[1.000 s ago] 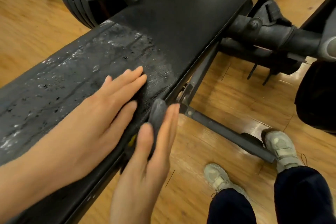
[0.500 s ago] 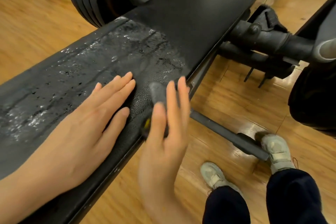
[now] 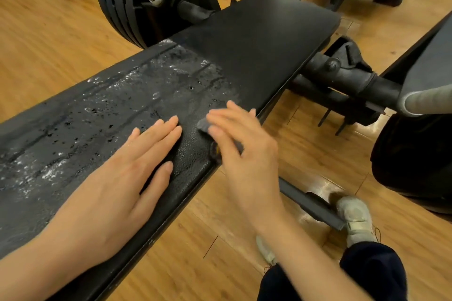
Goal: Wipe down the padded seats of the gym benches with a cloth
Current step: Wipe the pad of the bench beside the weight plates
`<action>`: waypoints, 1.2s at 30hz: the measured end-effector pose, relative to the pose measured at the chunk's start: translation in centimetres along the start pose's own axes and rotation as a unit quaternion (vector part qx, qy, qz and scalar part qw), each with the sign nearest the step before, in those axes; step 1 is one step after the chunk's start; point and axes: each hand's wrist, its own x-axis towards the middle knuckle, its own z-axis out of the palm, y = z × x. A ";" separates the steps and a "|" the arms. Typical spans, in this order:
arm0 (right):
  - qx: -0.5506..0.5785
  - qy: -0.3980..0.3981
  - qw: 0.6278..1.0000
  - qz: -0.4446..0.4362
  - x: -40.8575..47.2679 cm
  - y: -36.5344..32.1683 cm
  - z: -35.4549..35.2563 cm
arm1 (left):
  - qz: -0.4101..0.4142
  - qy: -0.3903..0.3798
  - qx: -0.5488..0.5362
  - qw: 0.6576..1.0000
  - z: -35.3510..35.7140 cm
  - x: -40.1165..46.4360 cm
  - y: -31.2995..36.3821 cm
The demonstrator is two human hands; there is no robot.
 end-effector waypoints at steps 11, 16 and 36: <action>-0.047 -0.125 0.990 -0.049 -0.5 -0.8 -0.6 | -0.062 0.061 -0.074 0.993 -1.1 -0.3 1.2; -0.132 -0.120 0.983 -0.052 9.7 2.8 -2.2 | -0.177 0.116 -0.079 0.974 -1.0 -0.3 1.5; -0.146 -0.259 0.953 -0.047 8.9 0.7 -3.6 | -0.243 0.058 0.076 0.965 -0.4 1.1 2.6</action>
